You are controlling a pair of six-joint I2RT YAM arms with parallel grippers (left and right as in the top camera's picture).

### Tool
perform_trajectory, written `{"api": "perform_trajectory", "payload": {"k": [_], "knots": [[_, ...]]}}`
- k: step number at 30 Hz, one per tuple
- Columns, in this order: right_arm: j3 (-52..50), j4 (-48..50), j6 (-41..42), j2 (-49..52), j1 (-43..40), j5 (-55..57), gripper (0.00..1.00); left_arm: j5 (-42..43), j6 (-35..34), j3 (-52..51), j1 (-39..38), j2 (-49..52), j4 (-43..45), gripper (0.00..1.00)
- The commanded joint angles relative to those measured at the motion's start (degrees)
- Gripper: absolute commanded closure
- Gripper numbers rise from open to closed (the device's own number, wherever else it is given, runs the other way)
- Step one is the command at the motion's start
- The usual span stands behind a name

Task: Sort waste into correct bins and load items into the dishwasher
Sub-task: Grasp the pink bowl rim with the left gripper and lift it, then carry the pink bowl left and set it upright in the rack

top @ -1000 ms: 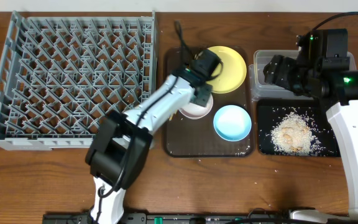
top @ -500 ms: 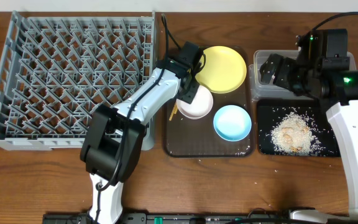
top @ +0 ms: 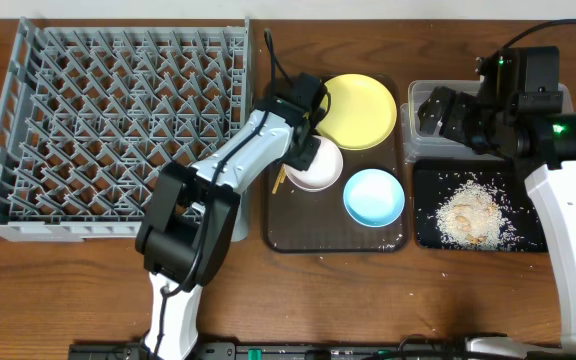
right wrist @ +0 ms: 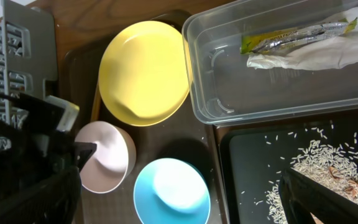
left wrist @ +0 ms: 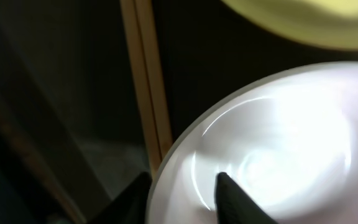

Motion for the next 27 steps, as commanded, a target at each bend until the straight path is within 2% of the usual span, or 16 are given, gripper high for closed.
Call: {"api": "perform_trajectory", "payload": {"k": [1,4,5,11,16,22,27], "knots": [[-0.48,-0.04,-0.35,0.07,0.17,0.17,0.01,-0.07,0.15,-0.74,0.0,1.88,-0.35,0.73],[-0.48,-0.04,-0.35,0.07,0.17,0.2,0.01,-0.07,0.13,-0.74,0.0,1.88,-0.35,0.85],[-0.48,-0.04,-0.35,0.07,0.17,0.17,0.01,-0.07,0.11,-0.74,0.0,1.88,-0.35,0.92],[-0.48,-0.04,-0.35,0.07,0.17,0.17,0.01,-0.2,-0.31,-0.68,0.0,1.03,-0.59,0.93],[-0.48,-0.04,-0.35,0.07,0.17,0.17,0.01,-1.75,-0.85,0.48,0.0,-4.11,-2.73,0.92],[-0.48,-0.04,-0.35,0.07,0.17,0.17,0.01,-14.51,-2.47,0.68,0.0,-14.29,-1.53,0.93],[-0.48,-0.04,-0.35,0.07,0.17,0.17,0.01,-32.48,-2.29,0.68,0.0,-19.17,5.22,0.92]]}}
